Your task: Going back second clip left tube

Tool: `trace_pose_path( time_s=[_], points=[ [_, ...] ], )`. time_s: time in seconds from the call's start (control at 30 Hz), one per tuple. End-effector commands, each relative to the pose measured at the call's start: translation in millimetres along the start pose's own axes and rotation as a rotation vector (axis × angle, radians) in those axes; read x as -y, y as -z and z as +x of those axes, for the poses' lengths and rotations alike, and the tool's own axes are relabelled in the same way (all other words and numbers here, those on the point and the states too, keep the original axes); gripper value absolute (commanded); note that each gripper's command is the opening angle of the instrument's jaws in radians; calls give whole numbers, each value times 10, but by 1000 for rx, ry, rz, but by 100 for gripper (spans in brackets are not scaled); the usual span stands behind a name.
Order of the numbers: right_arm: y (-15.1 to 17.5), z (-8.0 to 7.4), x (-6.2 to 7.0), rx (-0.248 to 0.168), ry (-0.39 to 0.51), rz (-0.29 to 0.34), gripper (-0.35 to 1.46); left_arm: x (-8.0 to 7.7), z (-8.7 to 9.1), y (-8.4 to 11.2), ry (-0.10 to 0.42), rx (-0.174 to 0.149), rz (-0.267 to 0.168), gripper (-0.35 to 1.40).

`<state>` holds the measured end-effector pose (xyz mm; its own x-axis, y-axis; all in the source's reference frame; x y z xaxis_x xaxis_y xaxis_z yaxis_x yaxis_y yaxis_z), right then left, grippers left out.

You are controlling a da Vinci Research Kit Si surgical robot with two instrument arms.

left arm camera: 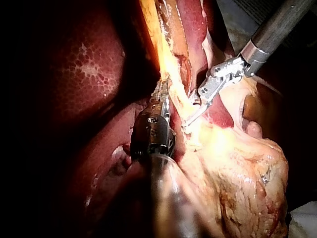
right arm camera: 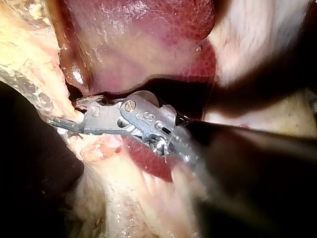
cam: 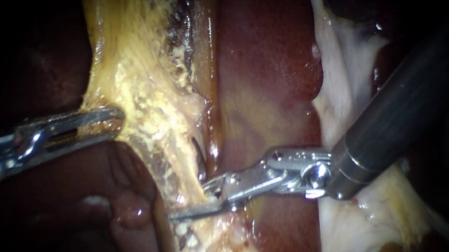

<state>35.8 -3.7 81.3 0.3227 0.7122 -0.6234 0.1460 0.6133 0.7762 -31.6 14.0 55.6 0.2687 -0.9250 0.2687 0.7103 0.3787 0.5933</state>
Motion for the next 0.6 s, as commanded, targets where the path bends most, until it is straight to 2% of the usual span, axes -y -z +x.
trace_pose_path(
  time_s=[0.03, 0.13, 0.17, 0.27, 0.37, 0.6],
  points=[
    [0, 0, 0, 0, 0, 0, -35, 0, 0, 0, 0, 0, -1, -35],
    [1, 0, 1, 1, 0, 2, -35, 0, 0, 0, 0, 0, -1, -35],
    [1, 0, 1, 0, -6, 2, -22, 0, 0, 0, 0, 0, -1, -35],
    [2, 2, 0, 1, 35, 1, 33, 0, 0, 0, 0, 0, -1, -35],
    [4, 5, 0, -1, 74, -22, 51, 0, 0, 0, 0, 0, -1, -35],
    [21, 13, 3, -10, 186, -53, 58, 0, 0, 1, 0, 0, -1, -35]
  ],
)
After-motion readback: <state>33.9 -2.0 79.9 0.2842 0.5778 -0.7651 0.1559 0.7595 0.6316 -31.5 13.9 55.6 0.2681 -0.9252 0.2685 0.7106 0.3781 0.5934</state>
